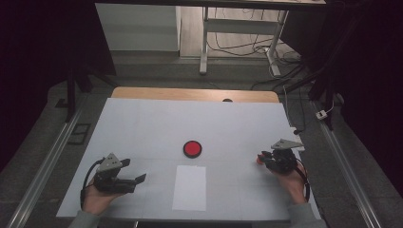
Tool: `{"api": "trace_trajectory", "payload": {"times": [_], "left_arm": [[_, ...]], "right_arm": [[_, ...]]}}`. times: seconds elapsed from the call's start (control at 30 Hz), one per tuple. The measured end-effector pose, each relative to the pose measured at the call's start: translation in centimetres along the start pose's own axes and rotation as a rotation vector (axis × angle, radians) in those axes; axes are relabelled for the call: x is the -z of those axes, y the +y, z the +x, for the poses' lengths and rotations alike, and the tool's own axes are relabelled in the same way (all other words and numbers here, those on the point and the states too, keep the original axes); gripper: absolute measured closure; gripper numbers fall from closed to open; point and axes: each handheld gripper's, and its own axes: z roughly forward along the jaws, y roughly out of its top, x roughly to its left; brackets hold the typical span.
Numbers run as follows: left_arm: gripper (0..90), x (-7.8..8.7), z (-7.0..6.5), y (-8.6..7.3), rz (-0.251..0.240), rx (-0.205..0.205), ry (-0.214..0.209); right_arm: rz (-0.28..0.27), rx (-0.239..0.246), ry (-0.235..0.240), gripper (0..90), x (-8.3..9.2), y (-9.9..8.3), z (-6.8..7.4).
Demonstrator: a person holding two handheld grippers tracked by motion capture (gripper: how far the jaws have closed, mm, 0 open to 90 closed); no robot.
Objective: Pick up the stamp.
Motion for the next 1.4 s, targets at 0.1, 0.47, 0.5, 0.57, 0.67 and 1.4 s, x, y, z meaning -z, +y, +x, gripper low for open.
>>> {"api": "trace_trajectory", "payload": {"times": [0.1,0.47,0.5,0.57,0.67,1.4], "left_arm": [[13.5,0.0,0.0,0.0,0.000,0.000,0.001],[13.6,-0.1,0.0,0.0,0.003,0.000,0.000],[13.6,-0.1,0.0,0.0,0.003,0.000,0.001],[13.6,-0.1,0.0,0.0,0.004,-0.001,0.000],[13.7,-0.2,0.0,0.0,0.006,0.000,0.003],[13.7,-0.2,-0.1,0.0,0.007,0.000,0.007]], "right_arm": [[-0.003,-0.006,0.003,72.0,0.0,0.0,0.0],[-0.046,-0.019,0.002,72.2,0.5,0.1,-0.1],[-0.049,-0.016,0.003,72.2,0.5,0.1,-0.1],[-0.061,-0.021,0.003,72.2,0.6,0.1,-0.1],[-0.080,-0.022,0.010,72.2,0.8,0.2,-0.1],[-0.235,-0.041,0.065,72.2,2.5,1.7,1.3]]}}
